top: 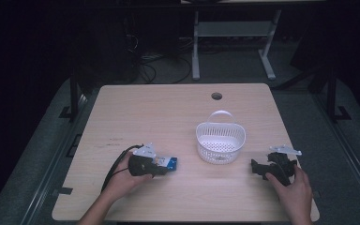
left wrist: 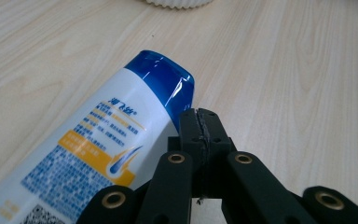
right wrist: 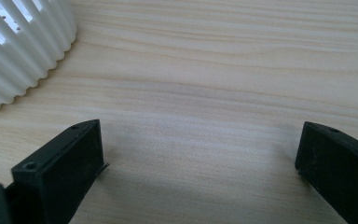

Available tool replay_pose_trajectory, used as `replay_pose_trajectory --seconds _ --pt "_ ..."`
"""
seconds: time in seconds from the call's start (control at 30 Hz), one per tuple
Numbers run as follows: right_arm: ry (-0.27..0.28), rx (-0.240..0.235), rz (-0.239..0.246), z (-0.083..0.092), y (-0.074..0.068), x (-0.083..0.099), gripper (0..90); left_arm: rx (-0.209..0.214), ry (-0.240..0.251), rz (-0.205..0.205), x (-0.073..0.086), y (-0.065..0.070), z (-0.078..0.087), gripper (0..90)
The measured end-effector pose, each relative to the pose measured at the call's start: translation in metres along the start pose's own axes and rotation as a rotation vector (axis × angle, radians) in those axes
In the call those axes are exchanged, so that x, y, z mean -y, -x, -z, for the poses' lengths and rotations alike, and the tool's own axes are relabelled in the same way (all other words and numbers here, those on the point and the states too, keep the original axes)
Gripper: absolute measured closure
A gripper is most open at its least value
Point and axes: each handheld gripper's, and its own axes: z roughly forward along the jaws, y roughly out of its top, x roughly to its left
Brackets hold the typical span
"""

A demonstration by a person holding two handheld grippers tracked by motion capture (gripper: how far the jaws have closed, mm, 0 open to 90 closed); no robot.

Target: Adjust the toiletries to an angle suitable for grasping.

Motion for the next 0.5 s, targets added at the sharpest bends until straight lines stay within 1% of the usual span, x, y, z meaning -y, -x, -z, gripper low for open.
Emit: replay_pose_trajectory --seconds 0.1,0.23,0.37,0.5 --pt "0.0 0.0 0.0 0.0 0.0 0.0 0.4 -0.001 0.006 -0.002 -0.003 0.0 -0.001 90.0" --pt "0.0 0.0 0.0 0.0 0.0 0.0 0.4 -0.003 0.01 -0.004 -0.003 0.001 0.002 90.0" --pt "0.0 0.0 0.0 0.0 0.0 0.0 0.4 -0.008 0.032 -0.001 -0.007 0.0 0.017 90.0" --pt "0.0 0.0 0.0 0.0 0.0 0.0 0.4 -0.032 0.053 0.011 -0.011 -0.008 0.029 90.0"
